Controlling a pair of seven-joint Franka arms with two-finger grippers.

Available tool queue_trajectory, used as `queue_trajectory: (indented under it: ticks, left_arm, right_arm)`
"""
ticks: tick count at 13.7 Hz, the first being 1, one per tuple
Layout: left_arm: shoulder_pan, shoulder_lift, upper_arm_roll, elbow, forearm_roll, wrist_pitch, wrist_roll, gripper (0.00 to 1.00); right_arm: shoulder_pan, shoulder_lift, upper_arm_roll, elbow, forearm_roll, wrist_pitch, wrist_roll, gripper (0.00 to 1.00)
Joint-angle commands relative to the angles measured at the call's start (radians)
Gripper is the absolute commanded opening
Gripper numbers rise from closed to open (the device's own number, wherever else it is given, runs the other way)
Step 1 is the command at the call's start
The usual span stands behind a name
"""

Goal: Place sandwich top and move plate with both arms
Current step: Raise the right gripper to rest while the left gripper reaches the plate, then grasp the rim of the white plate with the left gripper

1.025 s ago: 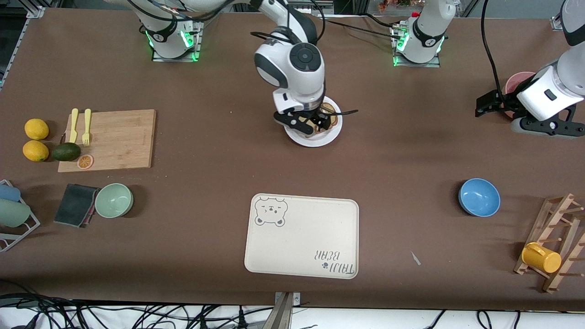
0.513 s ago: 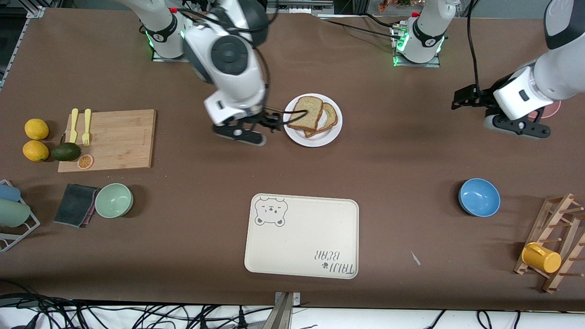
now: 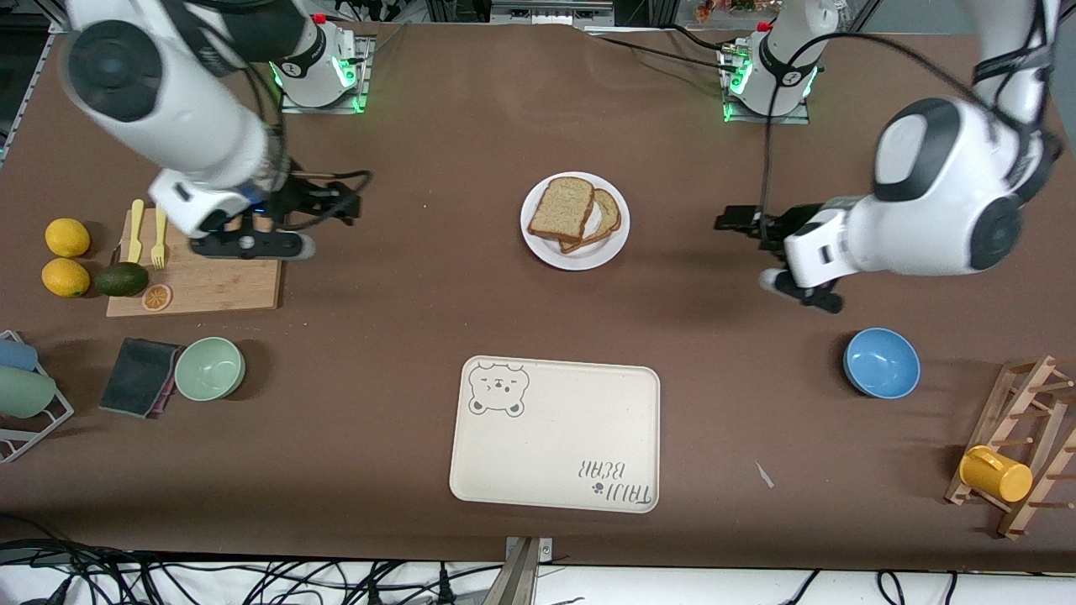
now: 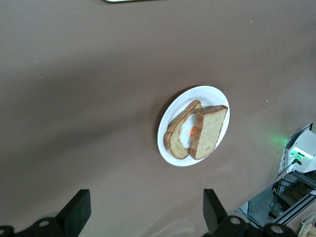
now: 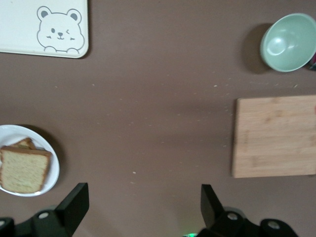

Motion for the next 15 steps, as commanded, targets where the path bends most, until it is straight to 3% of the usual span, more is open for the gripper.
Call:
queue_trajectory:
  ticks: [1,5,9,13,15]
  left_arm:
    - [-0.008,0.038,-0.043,-0.080,-0.048,0.148,0.141,1.00]
    - [-0.008,0.098,-0.084,-0.243,-0.250,0.367,0.381,1.00]
    - [0.005,0.203,-0.083,-0.306,-0.528,0.382,0.713,0.96]
    - [-0.008,0.271,-0.083,-0.308,-0.536,0.408,0.828,0.66]
    - [-0.009,0.296,-0.084,-0.320,-0.536,0.449,0.834,0.66]
  right_arm:
    - [-0.118,-0.110,0.014,-0.098,0.019,-0.001,-0.174,1.00]
    - [-0.209,-0.189,0.014,-0.140,0.007,-0.032,-0.312,1.00]
    - [-0.234,-0.229,0.014,-0.140,0.001,-0.046,-0.328,1.00]
    - [-0.231,-0.226,0.011,-0.132,-0.015,-0.050,-0.328,1.00]
    - [-0.231,-0.219,0.010,-0.123,-0.013,-0.059,-0.326,1.00]
